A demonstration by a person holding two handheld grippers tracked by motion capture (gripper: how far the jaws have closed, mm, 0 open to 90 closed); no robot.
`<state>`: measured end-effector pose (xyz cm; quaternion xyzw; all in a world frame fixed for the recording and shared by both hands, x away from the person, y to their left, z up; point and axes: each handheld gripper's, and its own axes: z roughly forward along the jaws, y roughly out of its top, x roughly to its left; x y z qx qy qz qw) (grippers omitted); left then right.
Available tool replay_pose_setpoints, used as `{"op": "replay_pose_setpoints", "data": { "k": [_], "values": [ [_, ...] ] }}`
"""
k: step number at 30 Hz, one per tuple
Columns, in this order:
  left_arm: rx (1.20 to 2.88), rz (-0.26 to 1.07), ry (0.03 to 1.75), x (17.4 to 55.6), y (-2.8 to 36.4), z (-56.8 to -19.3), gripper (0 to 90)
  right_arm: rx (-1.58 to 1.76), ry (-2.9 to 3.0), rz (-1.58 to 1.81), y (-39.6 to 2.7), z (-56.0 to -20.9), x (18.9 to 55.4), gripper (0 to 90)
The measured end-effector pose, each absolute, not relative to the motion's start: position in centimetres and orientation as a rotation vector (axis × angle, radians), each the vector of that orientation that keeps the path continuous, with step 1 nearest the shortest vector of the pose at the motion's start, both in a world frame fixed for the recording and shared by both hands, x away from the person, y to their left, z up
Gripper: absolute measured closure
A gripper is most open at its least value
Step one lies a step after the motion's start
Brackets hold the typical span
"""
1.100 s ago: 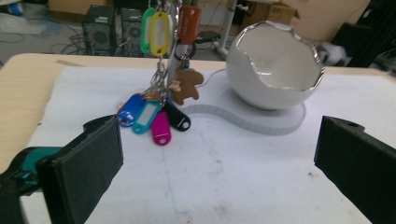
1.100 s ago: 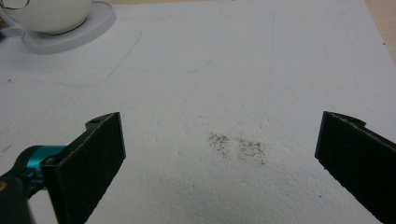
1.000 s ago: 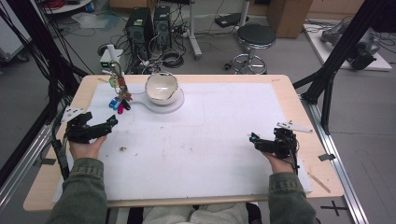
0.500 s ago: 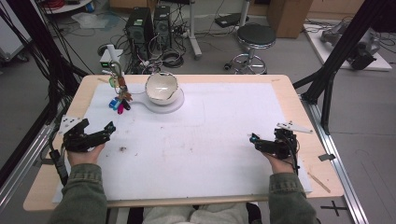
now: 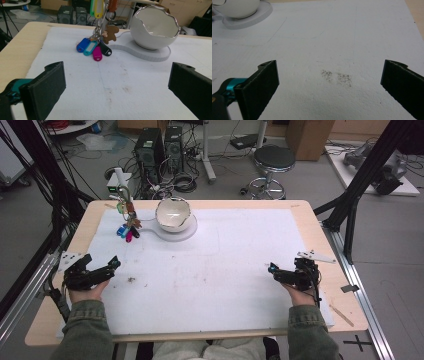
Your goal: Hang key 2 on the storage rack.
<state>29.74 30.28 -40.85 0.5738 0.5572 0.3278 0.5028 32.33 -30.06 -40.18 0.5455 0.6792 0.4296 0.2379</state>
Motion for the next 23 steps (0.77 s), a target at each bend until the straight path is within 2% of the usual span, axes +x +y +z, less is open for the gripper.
{"op": "replay_pose_setpoints", "data": {
  "k": [23],
  "values": [
    [1.363, 0.818, 1.375, 29.01, 31.0, -41.25, 1.6, 1.483, 1.869, 1.161, -29.72, -40.41, 32.55, 0.7]
  ]
}}
